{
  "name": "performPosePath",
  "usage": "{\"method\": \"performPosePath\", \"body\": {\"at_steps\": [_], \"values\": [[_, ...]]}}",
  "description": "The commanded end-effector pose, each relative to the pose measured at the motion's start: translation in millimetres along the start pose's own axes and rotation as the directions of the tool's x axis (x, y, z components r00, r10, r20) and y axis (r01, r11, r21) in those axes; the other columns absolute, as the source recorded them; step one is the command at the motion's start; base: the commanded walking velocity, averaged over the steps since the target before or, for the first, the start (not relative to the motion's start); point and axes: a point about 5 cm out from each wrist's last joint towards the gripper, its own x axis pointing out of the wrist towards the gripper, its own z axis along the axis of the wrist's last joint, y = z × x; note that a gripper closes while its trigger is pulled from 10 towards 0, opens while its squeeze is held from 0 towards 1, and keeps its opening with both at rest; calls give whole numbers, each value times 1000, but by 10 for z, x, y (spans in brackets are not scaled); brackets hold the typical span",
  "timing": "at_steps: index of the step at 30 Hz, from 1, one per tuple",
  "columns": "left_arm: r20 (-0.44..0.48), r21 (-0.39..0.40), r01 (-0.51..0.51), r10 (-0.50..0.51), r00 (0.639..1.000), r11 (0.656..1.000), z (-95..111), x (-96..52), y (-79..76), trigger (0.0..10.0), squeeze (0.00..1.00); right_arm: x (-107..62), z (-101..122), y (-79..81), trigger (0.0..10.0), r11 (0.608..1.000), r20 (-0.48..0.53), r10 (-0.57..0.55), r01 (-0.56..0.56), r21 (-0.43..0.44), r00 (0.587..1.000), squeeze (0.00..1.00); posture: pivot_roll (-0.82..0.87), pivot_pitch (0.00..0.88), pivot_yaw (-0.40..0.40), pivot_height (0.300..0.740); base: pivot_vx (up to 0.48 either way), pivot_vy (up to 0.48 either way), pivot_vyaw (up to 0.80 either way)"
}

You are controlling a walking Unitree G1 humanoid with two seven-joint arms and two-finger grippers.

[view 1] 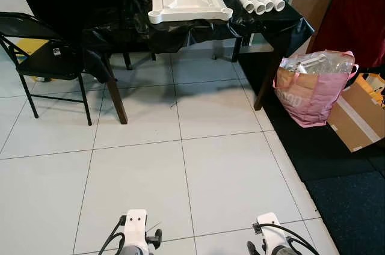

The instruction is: Building children table

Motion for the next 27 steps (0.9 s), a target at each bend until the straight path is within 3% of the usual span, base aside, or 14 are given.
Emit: {"method": "performPosePath", "body": {"at_steps": [1, 20, 22, 27], "values": [[-26, 4, 54, -54, 998, 999, -71, -19, -24, 10000, 0, -16, -78, 16, 10000, 1000, -32, 0, 0, 4, 999, 0, 5, 0, -16, 740, 0, 0, 0], [-16, 5, 53, -53, 998, 999, -51, -15, -16, 10000, 0, -14, -65, 16, 10000, 1000, -24, -3, 3, 8, 1000, 0, 4, 0, -14, 740, 0, 0, 0], [44, -10, 63, -63, 997, 998, 76, 14, -43, 10000, 0, 8, 45, -8, 10000, 1000, 27, -12, 12, 28, 1000, 0, 4, 15, -11, 740, 0, 0, 0], [82, -15, 71, -70, 994, 997, 155, 30, -64, 10000, 0, 18, 109, -24, 10000, 999, 57, -18, 16, 37, 998, 0, 7, 23, -13, 740, 0, 0, 0]]}}
